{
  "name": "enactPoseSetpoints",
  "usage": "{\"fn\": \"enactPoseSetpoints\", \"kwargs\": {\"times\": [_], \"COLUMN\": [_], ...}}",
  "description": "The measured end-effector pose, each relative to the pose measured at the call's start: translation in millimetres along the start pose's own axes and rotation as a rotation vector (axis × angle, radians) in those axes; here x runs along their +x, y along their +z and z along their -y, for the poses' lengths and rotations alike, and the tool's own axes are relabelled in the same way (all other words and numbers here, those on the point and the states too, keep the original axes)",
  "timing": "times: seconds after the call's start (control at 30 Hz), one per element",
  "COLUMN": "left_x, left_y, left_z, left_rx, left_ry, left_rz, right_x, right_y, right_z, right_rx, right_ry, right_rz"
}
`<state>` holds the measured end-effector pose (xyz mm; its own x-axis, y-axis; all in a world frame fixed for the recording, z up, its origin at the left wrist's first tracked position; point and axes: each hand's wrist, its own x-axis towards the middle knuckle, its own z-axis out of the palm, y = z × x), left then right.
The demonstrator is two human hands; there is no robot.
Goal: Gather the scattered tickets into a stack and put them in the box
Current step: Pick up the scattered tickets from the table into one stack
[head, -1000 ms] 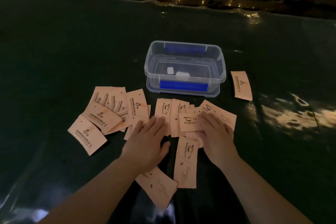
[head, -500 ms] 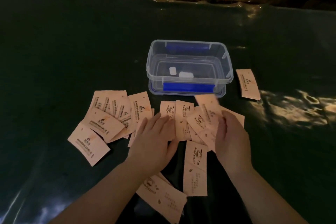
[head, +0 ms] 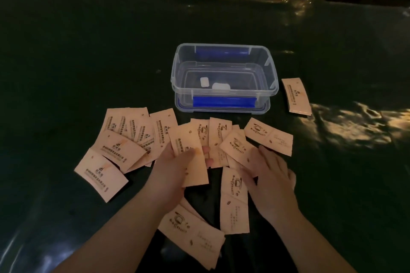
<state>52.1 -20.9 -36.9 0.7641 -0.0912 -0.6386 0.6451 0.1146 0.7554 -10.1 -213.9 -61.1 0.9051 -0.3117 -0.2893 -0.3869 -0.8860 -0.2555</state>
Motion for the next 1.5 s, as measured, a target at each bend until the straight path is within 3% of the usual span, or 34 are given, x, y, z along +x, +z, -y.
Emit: {"fn": "enactPoseSetpoints", "kwargs": {"times": [0.2,0.33,0.4,0.47,0.57,0.67,0.73,0.83,0.97,1.07,1.23,1.37,1.5], "left_x": [-4,-4,-5,-9,-13,-10,-5,1,3,0,1,-7,-12], "left_y": [-2,3,8,14,19,17,11,1,-4,-2,3,8,15], "left_z": [-1,0,2,4,8,10,7,3,3,1,5,5,8], "left_rx": [-0.005,0.008,0.038,0.054,0.145,0.127,0.034,-0.024,0.021,0.081,0.106,0.073,0.174], "left_ry": [-0.021,-0.018,-0.005,-0.011,0.005,0.027,0.003,-0.007,0.002,0.005,-0.017,0.007,-0.010], "left_rz": [-0.007,0.028,0.058,0.097,0.188,0.134,0.080,0.037,0.008,-0.011,-0.009,0.097,0.231], "right_x": [6,-3,-11,-20,-27,-31,-37,-57,-68,-68,-57,-44,-38], "right_y": [-12,-28,-37,-46,-42,-28,-14,9,16,7,-23,-36,-28], "right_z": [-4,8,24,42,56,52,42,40,39,34,30,42,62], "right_rx": [-0.105,0.615,0.992,1.191,1.163,0.989,0.721,0.154,0.028,0.083,0.653,1.105,1.118], "right_ry": [-0.127,0.234,0.396,0.471,0.404,0.331,0.349,0.278,0.103,0.089,0.361,0.476,0.391], "right_rz": [-0.122,-0.215,-0.047,0.150,0.294,0.126,0.004,0.167,0.113,0.027,-0.027,0.081,0.216]}}
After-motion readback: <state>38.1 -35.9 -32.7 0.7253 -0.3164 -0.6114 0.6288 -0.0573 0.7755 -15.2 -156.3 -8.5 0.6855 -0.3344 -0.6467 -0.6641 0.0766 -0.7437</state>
